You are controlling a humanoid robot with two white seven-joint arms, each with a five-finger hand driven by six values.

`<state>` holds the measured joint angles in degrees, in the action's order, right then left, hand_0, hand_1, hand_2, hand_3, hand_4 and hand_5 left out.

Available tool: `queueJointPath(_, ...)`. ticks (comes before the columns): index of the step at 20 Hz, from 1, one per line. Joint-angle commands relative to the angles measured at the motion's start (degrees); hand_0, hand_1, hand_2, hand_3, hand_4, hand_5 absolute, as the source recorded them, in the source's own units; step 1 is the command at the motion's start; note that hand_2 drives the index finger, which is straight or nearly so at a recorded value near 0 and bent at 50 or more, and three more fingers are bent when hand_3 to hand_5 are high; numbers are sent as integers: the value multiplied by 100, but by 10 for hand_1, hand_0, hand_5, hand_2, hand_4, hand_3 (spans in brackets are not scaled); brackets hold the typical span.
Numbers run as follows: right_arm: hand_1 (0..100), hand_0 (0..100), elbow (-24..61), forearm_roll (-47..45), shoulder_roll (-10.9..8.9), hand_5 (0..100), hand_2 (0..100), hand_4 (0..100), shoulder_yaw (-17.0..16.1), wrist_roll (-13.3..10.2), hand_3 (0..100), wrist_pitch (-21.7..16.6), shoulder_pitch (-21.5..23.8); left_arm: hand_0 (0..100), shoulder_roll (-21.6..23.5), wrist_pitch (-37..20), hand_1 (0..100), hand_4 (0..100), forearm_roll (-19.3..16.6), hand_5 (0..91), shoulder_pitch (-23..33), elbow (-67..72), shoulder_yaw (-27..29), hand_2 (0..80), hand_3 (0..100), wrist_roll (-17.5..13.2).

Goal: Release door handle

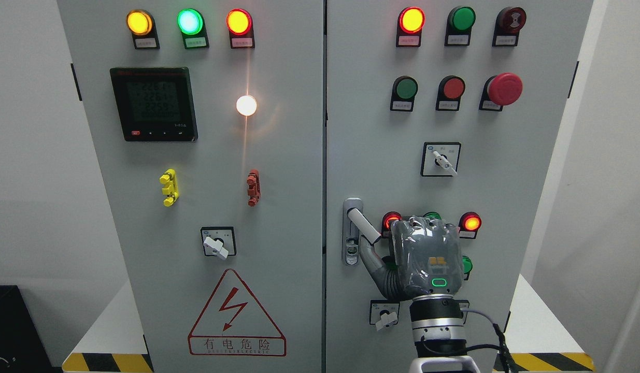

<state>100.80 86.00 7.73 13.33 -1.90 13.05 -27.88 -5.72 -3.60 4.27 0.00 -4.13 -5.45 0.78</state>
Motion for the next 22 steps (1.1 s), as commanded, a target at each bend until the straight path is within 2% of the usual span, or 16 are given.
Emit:
queueJointPath(1, 355, 495, 19, -4, 0, 1000, 960, 1000, -41, -3, 1000, -4, -16, 120, 0, -1, 556, 0, 3, 0, 97, 0, 0, 0, 0, 1)
queueJointPath(22, 343, 496, 72, -4, 0, 1000, 953, 1000, -50, -21, 1000, -4, -16, 120, 0, -1, 556, 0, -5, 0, 97, 0, 0, 0, 0, 1)
